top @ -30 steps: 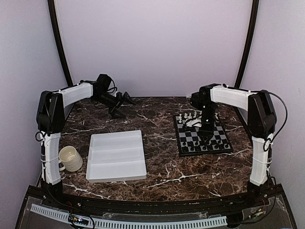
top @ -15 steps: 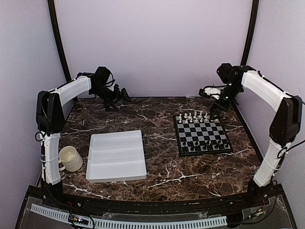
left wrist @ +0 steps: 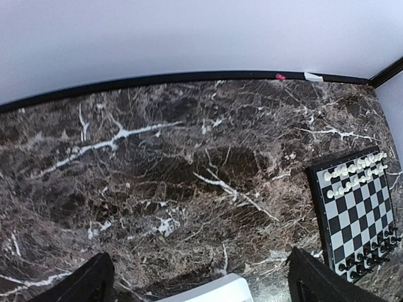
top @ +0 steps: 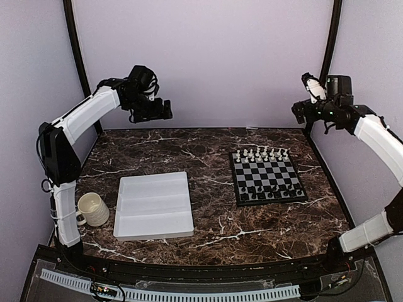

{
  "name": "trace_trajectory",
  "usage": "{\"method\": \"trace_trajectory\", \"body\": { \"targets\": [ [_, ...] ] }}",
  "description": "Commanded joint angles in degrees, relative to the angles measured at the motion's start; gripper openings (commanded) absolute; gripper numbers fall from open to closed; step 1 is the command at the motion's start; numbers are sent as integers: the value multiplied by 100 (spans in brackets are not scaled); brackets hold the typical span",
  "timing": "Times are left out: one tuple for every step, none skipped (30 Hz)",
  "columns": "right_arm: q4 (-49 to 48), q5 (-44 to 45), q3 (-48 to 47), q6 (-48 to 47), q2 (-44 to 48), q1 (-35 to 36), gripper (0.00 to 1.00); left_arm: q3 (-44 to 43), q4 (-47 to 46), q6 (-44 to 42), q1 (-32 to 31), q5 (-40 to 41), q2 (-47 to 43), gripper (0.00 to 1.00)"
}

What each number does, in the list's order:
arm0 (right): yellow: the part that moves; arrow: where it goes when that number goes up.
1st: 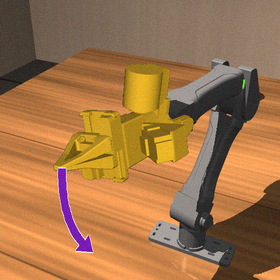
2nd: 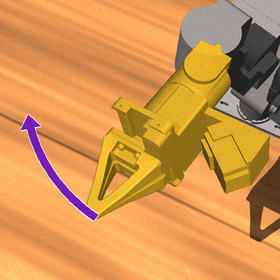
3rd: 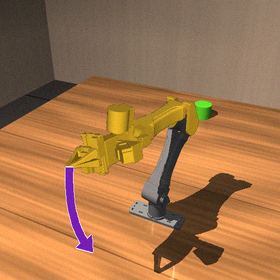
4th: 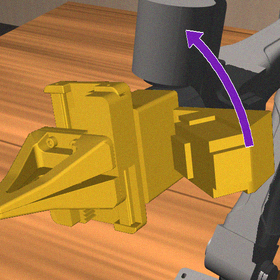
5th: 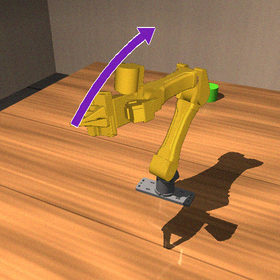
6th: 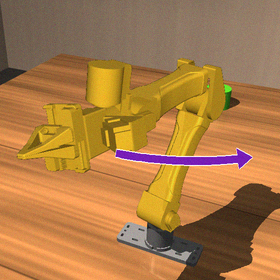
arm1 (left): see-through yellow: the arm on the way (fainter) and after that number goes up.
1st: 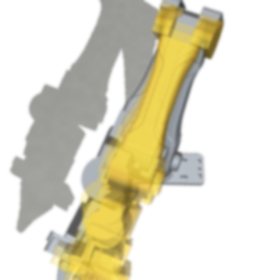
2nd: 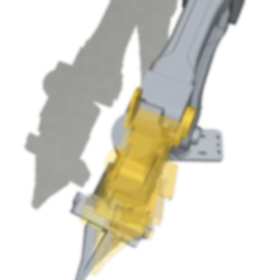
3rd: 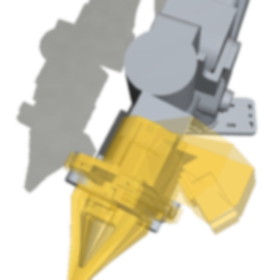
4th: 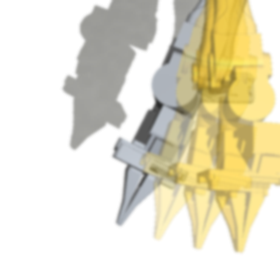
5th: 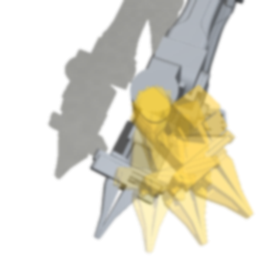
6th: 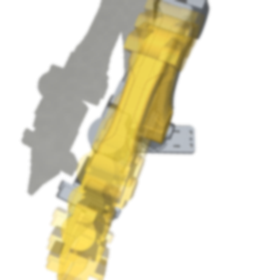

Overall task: Set up the chess pieces on the board
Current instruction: Reset both arms

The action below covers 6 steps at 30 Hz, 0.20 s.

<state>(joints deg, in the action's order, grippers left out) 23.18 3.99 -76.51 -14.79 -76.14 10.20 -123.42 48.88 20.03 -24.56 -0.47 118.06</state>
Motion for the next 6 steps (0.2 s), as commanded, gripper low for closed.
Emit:
{"method": "trace_trajectory", "body": {
  "targets": [
    [-1034,1095,8,1169,32,28,99,565,-846,-547,-357,1274,-818,99],
    [-1078,1100,88,1178,60,27,98,710,-1166,-546,-401,1289,-1000,99],
    [-1132,1001,182,1128,103,26,99,998,-1460,-505,-414,1265,-1077,99],
    [-1156,864,257,1098,143,22,98,1229,-1570,-440,-424,1232,-1200,99],
    [-1139,770,301,1099,163,26,98,1305,-1730,-400,-426,1180,-1239,99],
    [-1122,721,334,1115,181,26,98,1378,-1771,-308,-427,1159,-1280,99]
  ]
}}
